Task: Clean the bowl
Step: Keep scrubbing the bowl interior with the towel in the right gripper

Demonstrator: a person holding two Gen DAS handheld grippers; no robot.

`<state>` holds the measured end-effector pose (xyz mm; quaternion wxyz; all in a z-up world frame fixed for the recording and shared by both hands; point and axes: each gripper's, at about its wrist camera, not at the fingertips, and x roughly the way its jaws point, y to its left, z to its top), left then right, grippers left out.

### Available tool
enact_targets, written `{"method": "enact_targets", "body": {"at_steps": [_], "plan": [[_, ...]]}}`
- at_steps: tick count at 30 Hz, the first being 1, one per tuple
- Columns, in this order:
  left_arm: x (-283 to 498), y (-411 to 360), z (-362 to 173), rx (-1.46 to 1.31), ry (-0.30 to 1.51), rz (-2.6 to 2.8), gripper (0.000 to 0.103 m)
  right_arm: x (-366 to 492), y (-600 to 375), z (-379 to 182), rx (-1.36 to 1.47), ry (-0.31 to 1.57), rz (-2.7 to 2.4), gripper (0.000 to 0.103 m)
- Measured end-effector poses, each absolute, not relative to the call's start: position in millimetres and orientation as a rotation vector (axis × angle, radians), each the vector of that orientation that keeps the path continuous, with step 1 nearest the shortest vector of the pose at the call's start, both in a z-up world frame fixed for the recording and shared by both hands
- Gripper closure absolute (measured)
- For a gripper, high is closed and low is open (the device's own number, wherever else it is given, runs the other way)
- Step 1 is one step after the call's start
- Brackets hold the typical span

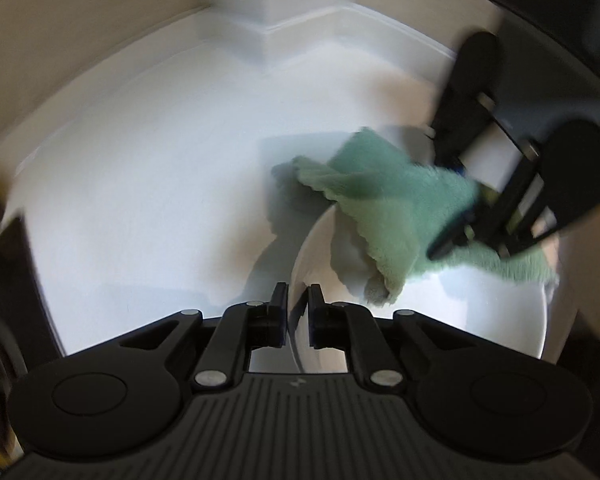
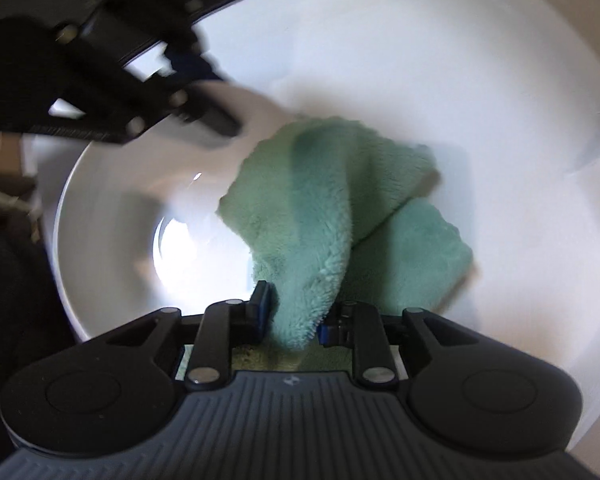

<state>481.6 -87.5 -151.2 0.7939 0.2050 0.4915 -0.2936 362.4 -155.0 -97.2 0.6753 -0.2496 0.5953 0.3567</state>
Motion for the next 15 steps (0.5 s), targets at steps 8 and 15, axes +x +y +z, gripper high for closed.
{"method": "enact_targets", "body": {"at_steps": [8,15], "plan": [[482,-91,-150,0.421,1.04,-0.65,0.095,382,-125,-93,-0.664,1.204,0.769,0.079],[462,-67,-142,0.123,1.103,-0.43,0.09,383,-148,-89,-0.527,1.2,0.714,0.081]]}}
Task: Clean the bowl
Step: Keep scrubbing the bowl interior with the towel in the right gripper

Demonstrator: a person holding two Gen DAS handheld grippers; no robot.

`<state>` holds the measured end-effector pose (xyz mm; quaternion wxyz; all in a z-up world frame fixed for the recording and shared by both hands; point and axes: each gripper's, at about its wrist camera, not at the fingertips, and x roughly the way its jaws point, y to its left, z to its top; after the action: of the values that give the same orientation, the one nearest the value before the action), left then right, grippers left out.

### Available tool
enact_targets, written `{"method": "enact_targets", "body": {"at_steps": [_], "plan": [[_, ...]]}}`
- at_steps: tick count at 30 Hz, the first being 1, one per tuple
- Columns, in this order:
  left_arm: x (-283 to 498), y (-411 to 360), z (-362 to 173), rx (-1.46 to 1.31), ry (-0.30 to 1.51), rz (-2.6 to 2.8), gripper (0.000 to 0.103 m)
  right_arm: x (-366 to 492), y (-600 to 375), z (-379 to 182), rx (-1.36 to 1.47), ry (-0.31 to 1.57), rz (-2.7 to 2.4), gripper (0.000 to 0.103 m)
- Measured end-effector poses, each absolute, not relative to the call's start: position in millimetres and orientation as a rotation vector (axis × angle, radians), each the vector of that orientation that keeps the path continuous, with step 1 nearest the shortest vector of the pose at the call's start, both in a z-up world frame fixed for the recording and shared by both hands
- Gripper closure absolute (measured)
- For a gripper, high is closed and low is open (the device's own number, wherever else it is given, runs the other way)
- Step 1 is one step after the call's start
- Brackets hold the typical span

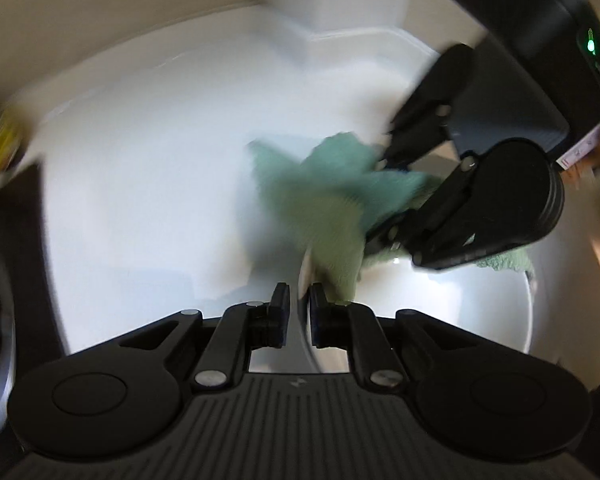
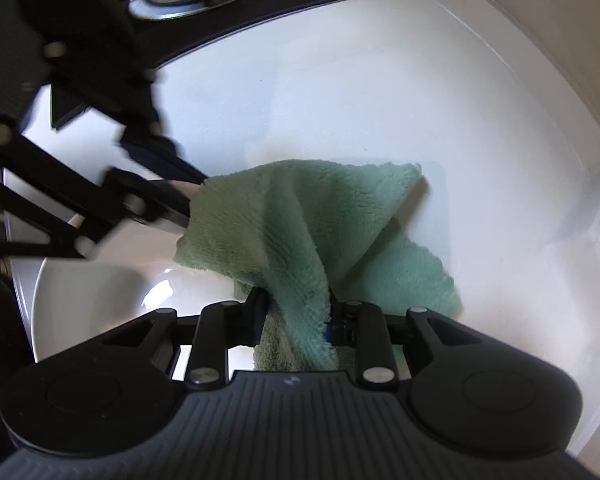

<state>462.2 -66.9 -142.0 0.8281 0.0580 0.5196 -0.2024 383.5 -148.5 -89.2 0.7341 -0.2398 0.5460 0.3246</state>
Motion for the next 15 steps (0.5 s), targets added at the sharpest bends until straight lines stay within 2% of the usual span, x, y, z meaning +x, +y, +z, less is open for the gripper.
{"method": "enact_targets", "body": {"at_steps": [4,7,11,15], "plan": [[460,-69,-145,0.128,1.103,-0.403,0.086,374,-170,-86,-0.449,1.194,0.654,0.083],[463,-75,-147,0.181,1.093,-0.417,0.095,362,-175,-85,-0.468,1.226,0.669,0.085],[474,-87,-151,0.286,1.077,-0.481,0.096,359,-179,-85,-0.518,1.297,0.749,0.086],[479,-97,-152,0.39,1.065,-0.522,0.096,367,-172,-81,-0.602,1.255,0.737,0.086]]}}
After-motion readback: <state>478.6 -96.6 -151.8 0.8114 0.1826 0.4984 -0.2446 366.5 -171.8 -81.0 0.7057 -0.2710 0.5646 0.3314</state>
